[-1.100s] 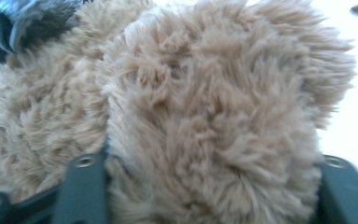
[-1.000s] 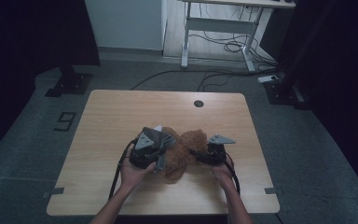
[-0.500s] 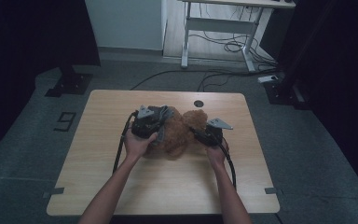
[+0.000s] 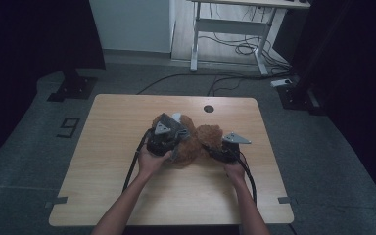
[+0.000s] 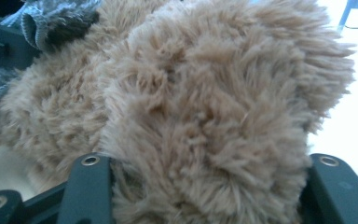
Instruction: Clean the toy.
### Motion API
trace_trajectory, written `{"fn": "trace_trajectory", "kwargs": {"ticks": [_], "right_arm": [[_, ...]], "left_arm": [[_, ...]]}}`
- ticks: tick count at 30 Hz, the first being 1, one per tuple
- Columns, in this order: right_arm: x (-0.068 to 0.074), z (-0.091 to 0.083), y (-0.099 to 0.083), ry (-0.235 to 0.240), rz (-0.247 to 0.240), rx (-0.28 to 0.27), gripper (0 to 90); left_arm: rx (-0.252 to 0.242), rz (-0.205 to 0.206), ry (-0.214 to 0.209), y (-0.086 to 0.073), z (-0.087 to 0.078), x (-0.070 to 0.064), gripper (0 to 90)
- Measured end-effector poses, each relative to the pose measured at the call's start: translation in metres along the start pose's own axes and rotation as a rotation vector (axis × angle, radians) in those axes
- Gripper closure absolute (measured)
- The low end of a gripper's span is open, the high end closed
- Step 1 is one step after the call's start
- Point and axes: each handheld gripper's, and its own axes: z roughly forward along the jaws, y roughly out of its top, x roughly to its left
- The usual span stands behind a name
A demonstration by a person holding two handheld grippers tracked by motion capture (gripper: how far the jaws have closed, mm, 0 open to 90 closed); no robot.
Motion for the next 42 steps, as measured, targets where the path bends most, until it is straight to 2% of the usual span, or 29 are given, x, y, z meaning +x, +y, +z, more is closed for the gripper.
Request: {"fn": "trace_trajectory", "kwargs": {"ticks": [8,10,13,15,17,19,20,21,22,23,24,26,27,28,29,30,31,32,33,35,36,41,42], "right_arm": [[0.01,-0.02,-0.019,0.028,-0.036,-0.008,39.9],[0.017,-0.03,-0.028,0.026,-0.056,-0.008,39.1],[0.022,-0.037,-0.034,0.019,-0.09,-0.003,38.7],[0.026,-0.041,-0.039,0.019,-0.109,-0.008,38.8],[0.026,-0.042,-0.041,0.023,-0.109,-0.011,38.9],[0.028,-0.044,-0.043,0.022,-0.118,-0.008,39.4],[0.028,-0.045,-0.043,0.018,-0.131,-0.005,39.6],[0.028,-0.045,-0.043,0.018,-0.131,-0.005,39.6],[0.026,-0.046,-0.043,0.023,-0.125,-0.008,39.7],[0.026,-0.046,-0.043,0.023,-0.125,-0.008,39.7],[0.026,-0.046,-0.044,0.025,-0.132,-0.012,39.9],[0.026,-0.047,-0.045,0.024,-0.148,-0.011,40.1],[0.026,-0.047,-0.045,0.025,-0.152,-0.011,40.4],[0.026,-0.047,-0.045,0.028,-0.156,-0.009,40.6],[0.026,-0.047,-0.045,0.028,-0.156,-0.009,40.6],[0.025,-0.048,-0.046,0.031,-0.167,-0.014,40.9],[0.025,-0.048,-0.046,0.032,-0.169,-0.015,41.0],[0.025,-0.047,-0.046,0.031,-0.172,-0.016,41.2],[0.025,-0.047,-0.046,0.031,-0.172,-0.016,41.2],[0.025,-0.047,-0.046,0.03,-0.179,-0.015,41.4],[0.025,-0.048,-0.046,0.026,-0.184,-0.01,41.7],[0.028,-0.049,-0.047,0.016,-0.204,-0.01,43.5],[0.028,-0.049,-0.047,0.022,-0.206,-0.01,44.0]], "left_arm": [[-0.038,-0.009,-0.02,-0.028,-0.013,-0.016,82.6],[-0.037,-0.013,-0.041,-0.039,-0.019,-0.023,82.7],[-0.026,-0.01,-0.05,-0.047,-0.022,-0.027,82.7],[-0.017,-0.021,-0.06,-0.051,-0.024,-0.027,82.6],[-0.015,-0.025,-0.066,-0.051,-0.025,-0.027,82.6],[-0.015,-0.025,-0.069,-0.047,-0.028,-0.028,82.5],[-0.018,-0.013,-0.073,-0.037,-0.033,-0.032,82.4],[-0.018,-0.013,-0.073,-0.037,-0.033,-0.032,82.3],[-0.037,0.025,-0.068,-0.02,-0.039,-0.038,82.3],[-0.037,0.025,-0.068,-0.02,-0.039,-0.038,82.2],[-0.062,0.051,-0.044,0.0,-0.042,-0.042,82.1],[-0.061,0.064,-0.033,0.018,-0.041,-0.042,81.7],[-0.061,0.064,-0.033,0.018,-0.041,-0.042,81.6],[-0.032,0.057,-0.017,0.035,-0.032,-0.038,81.5],[-0.032,0.057,-0.017,0.035,-0.032,-0.038,81.3],[0.028,0.005,-0.031,0.044,-0.014,-0.03,81.1],[0.028,0.005,-0.031,0.044,-0.014,-0.03,81.0],[0.052,-0.012,-0.048,0.045,-0.002,-0.03,80.9],[0.052,-0.012,-0.048,0.045,-0.002,-0.03,81.0],[0.061,0.003,-0.039,0.043,0.006,-0.034,81.1],[0.067,0.028,-0.012,0.04,0.01,-0.034,81.4],[0.077,0.005,-0.013,0.037,0.007,-0.023,81.9],[0.075,0.016,0.011,0.037,0.003,-0.021,81.9]]}}
